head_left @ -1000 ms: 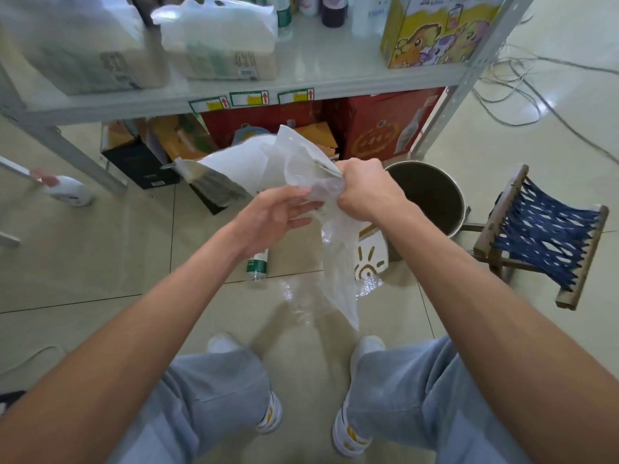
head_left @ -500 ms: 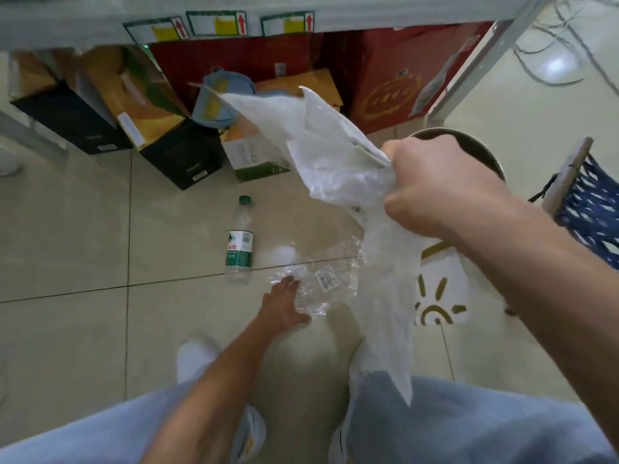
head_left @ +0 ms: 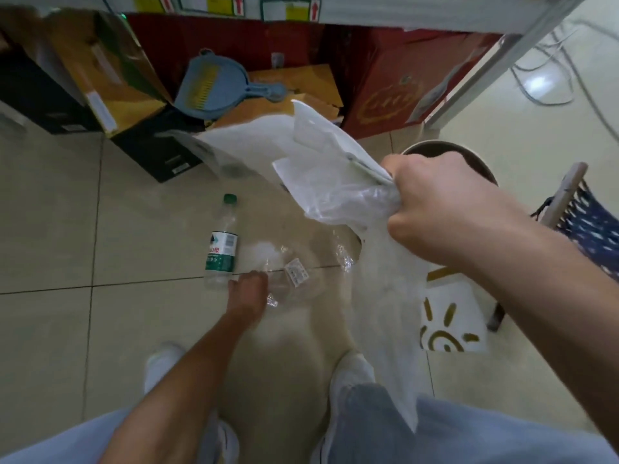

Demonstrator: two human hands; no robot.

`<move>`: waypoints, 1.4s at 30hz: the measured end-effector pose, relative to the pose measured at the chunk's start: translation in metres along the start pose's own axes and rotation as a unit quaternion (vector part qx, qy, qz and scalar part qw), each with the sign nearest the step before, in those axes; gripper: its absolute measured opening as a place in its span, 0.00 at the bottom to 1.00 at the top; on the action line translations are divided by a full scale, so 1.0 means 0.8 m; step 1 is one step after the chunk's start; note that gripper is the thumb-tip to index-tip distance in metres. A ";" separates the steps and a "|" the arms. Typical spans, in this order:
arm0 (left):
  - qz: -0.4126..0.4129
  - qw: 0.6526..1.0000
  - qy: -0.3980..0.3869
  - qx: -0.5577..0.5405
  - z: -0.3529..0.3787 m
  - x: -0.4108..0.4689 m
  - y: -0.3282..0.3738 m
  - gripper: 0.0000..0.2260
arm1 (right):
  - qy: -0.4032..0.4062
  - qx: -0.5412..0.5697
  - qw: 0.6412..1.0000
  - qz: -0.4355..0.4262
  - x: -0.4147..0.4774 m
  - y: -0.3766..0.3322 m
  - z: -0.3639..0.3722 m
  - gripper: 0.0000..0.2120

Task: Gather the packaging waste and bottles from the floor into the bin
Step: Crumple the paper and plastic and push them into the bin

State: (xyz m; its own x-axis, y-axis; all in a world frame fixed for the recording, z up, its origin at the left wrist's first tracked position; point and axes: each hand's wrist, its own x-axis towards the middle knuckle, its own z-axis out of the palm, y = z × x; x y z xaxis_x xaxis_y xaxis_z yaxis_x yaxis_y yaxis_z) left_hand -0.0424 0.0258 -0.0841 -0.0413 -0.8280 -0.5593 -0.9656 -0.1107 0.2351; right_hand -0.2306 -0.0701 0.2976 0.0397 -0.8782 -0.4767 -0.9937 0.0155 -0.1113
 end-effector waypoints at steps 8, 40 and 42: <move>0.070 0.985 -0.131 -0.084 -0.236 -0.067 0.010 0.01 | 0.026 0.059 0.998 -0.026 -0.016 0.004 -0.020 0.19; 0.205 0.913 0.019 -0.353 -0.385 -0.314 0.149 0.18 | 0.055 0.430 0.899 -0.059 -0.125 -0.014 -0.006 0.04; 0.239 0.919 0.049 -0.309 -0.390 -0.319 0.152 0.22 | 0.079 0.437 0.895 -0.048 -0.118 -0.013 -0.009 0.04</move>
State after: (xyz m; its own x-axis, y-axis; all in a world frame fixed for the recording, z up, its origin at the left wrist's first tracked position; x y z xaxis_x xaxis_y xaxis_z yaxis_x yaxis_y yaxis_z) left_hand -0.0695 0.0522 0.3354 -0.3700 -0.9058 -0.2065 -0.5114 0.0130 0.8592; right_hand -0.2250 0.0092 0.3503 0.0370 -0.9512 -0.3065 -0.5218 0.2431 -0.8177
